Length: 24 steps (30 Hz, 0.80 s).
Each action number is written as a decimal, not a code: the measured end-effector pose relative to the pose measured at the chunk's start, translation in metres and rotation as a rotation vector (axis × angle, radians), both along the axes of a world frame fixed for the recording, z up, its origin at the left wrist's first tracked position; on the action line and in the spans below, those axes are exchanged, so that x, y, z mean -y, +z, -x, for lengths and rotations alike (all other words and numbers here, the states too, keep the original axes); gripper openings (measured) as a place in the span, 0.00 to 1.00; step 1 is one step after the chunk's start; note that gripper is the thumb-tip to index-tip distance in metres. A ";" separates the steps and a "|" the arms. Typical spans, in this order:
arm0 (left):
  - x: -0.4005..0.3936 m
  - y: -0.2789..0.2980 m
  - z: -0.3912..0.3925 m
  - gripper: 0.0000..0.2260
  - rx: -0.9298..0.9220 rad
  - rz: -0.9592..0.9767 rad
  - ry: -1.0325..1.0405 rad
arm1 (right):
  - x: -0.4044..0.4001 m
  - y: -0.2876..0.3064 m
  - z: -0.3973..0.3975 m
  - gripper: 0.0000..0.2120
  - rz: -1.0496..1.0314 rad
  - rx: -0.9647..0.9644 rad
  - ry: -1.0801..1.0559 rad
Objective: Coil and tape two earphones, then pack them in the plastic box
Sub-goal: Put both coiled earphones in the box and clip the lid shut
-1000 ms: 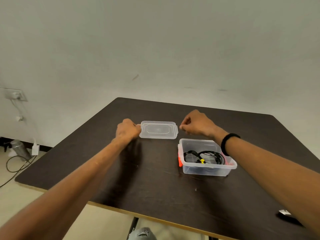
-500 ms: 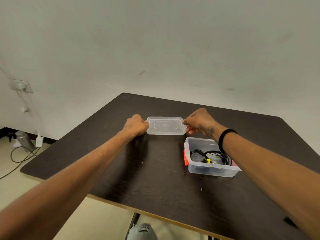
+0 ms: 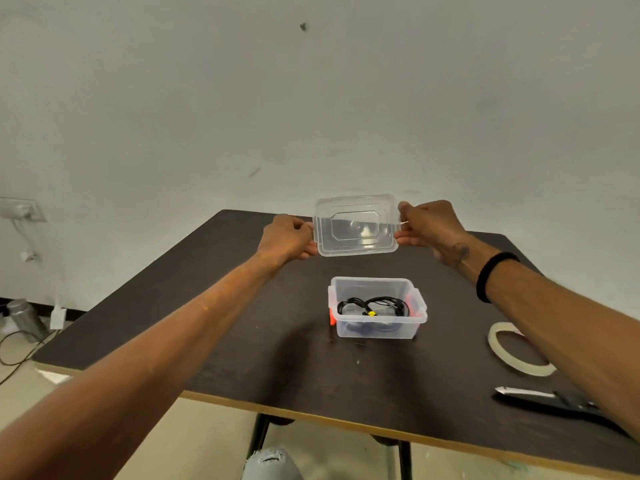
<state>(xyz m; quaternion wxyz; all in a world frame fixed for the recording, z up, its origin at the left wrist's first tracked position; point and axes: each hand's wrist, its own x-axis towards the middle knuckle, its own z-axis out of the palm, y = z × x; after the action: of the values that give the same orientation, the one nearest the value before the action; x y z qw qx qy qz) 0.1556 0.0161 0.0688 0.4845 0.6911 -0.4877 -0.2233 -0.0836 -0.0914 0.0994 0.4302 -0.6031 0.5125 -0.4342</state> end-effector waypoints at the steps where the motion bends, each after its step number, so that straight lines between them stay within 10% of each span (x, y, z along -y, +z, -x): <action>1: -0.001 0.001 0.007 0.14 -0.016 0.003 -0.017 | -0.003 0.001 0.009 0.17 -0.016 0.049 -0.002; 14: -0.032 -0.016 0.057 0.23 -0.078 0.022 0.063 | -0.051 -0.038 0.073 0.14 -0.093 0.349 0.081; 24: -0.071 -0.051 0.069 0.17 0.051 0.042 0.082 | -0.075 -0.079 0.080 0.06 0.122 0.135 0.132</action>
<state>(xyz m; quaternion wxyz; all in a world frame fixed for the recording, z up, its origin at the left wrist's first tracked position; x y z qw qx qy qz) 0.0866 0.0874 0.0177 0.4949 0.7057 -0.4757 -0.1751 -0.1633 -0.0167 0.0202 0.4541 -0.6299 0.4140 -0.4749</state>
